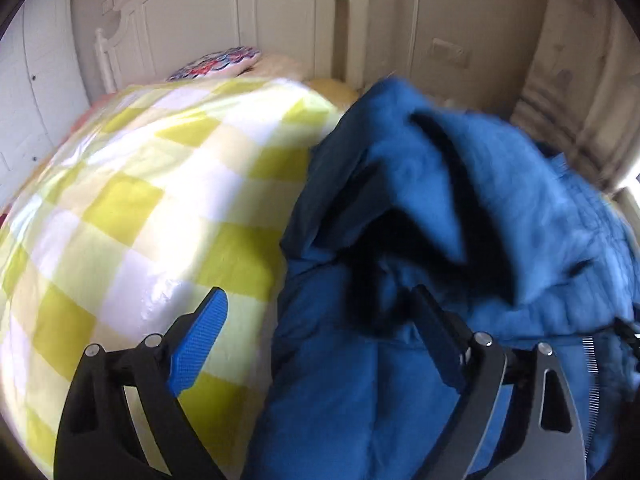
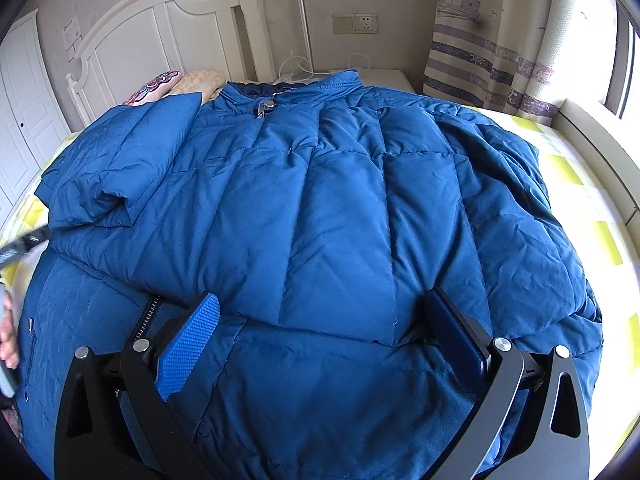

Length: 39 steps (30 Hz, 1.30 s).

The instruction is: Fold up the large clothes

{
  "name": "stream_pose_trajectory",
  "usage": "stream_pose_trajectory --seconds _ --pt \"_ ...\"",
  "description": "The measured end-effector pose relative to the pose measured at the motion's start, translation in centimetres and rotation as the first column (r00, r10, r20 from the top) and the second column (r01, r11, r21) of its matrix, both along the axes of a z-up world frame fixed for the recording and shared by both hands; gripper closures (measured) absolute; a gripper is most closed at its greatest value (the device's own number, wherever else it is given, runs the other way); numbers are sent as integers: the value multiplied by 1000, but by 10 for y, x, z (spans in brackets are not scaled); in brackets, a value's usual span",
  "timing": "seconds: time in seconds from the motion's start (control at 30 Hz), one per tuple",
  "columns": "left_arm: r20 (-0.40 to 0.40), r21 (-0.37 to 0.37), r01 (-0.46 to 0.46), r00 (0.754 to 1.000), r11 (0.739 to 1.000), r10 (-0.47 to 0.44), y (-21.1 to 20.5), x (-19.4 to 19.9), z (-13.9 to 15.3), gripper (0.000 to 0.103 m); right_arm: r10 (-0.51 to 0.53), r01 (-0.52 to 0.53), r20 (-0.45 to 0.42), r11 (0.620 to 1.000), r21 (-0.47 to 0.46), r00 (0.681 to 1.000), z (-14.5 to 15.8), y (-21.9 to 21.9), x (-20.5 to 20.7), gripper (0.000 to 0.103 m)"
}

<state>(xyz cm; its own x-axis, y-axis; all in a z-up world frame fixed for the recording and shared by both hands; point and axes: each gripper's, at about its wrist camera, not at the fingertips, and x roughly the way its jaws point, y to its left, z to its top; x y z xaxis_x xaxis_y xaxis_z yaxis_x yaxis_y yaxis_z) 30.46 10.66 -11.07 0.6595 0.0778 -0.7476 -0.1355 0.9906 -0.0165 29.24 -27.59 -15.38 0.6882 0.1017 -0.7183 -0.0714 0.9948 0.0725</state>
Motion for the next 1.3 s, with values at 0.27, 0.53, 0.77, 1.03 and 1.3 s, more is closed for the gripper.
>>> stream_pose_trajectory --seconds 0.27,0.53,0.77,1.03,1.3 --pt "-9 -118 0 1000 993 -1 18 0 -14 4 -5 6 5 986 -168 1000 0 21 -1 5" --pt "-14 -144 -1 1000 990 -1 17 4 -13 3 122 -93 98 963 -254 988 28 70 -23 16" --pt "-7 -158 0 1000 987 -1 19 1 -11 3 455 -332 131 791 -513 881 25 179 -13 13" --pt "-4 -165 2 1000 986 -3 20 1 -11 3 552 -417 121 740 -528 825 23 205 29 53" --pt "-4 -164 2 1000 986 -3 20 2 -11 2 157 -255 349 933 254 924 91 45 25 75"
